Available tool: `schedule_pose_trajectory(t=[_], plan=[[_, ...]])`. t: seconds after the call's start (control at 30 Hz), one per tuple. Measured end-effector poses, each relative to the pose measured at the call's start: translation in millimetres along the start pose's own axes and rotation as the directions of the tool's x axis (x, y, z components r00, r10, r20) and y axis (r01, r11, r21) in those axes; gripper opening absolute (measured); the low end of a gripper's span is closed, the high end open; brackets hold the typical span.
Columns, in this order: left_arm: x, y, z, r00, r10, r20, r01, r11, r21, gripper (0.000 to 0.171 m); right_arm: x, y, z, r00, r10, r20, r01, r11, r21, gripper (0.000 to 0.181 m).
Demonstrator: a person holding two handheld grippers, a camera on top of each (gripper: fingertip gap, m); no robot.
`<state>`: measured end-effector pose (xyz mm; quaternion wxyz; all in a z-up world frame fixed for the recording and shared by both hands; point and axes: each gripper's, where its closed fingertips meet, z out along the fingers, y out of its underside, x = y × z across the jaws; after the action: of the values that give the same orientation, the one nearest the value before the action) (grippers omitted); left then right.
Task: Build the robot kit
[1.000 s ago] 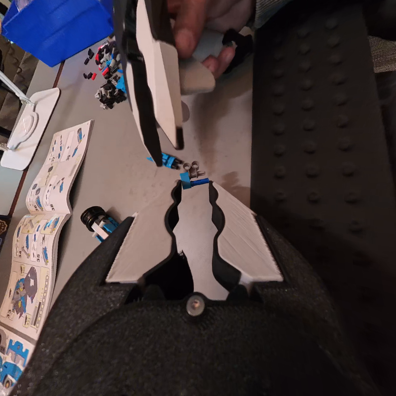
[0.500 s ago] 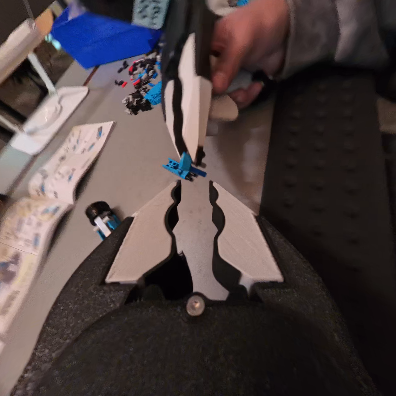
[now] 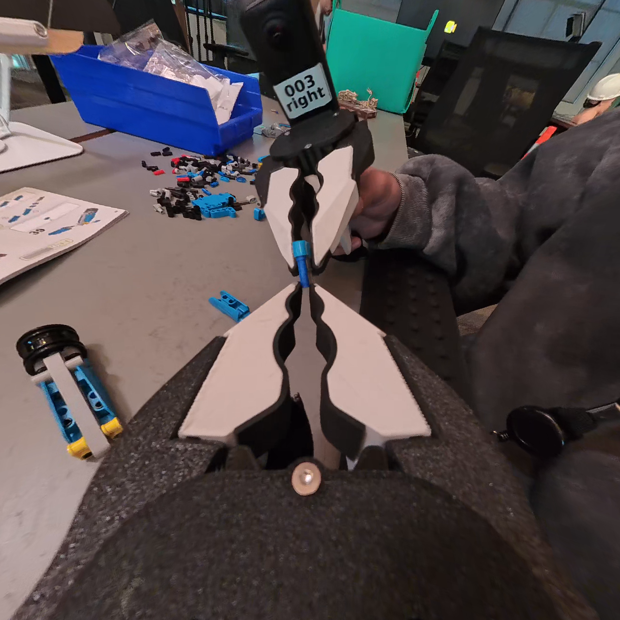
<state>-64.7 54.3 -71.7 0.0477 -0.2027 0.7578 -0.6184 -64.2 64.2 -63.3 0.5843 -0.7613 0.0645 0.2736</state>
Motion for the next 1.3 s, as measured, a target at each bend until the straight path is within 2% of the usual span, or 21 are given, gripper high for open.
schedule_pose_trajectory(t=[0.13, 0.33, 0.47, 0.63, 0.83, 0.9, 1.0, 1.13, 1.3], plan=[[-9, 2, -2, 1.0, -0.022, 0.021, 0.023, 1.0, -0.005, 0.003, 9, 7, -2, 0.999, 0.005, -0.034, -0.006, 0.999, -0.033, 0.006], [-14, 9, 0, 0.989, 0.106, 0.102, -0.1, 0.993, -0.063, 0.004, 16, 14, -2, 0.998, 0.013, -0.066, -0.017, 0.998, -0.064, 0.007], [-12, 14, 1, 0.988, 0.125, 0.092, -0.116, 0.989, -0.091, 0.003, 18, 18, -1, 0.998, 0.041, -0.057, -0.045, 0.996, -0.079, 0.007], [-14, 8, -4, 0.999, 0.011, 0.045, -0.01, 0.999, -0.039, 0.0, 11, 14, -1, 0.997, 0.071, 0.0, -0.071, 0.996, -0.051, 0.007], [-25, -1, -13, 0.988, -0.154, 0.006, 0.153, 0.987, 0.046, 0.0, 15, -7, -17, 0.988, 0.15, 0.035, -0.152, 0.985, 0.081, 0.007], [-24, -2, -13, 0.99, -0.144, 0.006, 0.144, 0.988, 0.049, 0.0, 14, -7, -16, 0.987, 0.154, 0.043, -0.157, 0.984, 0.08, 0.007], [-16, -7, -11, 0.996, -0.093, -0.002, 0.092, 0.993, 0.067, 0.012, 10, -5, -12, 0.989, 0.141, 0.053, -0.144, 0.988, 0.059, 0.007], [-5, -11, -11, 0.999, -0.037, -0.029, 0.04, 0.996, 0.083, 0.013, 9, -3, -8, 0.986, 0.153, 0.067, -0.156, 0.986, 0.05, 0.007], [-3, -7, -8, 1.0, -0.006, -0.02, 0.008, 0.998, 0.061, 0.009, 2, 8, 4, 0.995, 0.079, 0.059, -0.078, 0.997, -0.026, 0.007]])
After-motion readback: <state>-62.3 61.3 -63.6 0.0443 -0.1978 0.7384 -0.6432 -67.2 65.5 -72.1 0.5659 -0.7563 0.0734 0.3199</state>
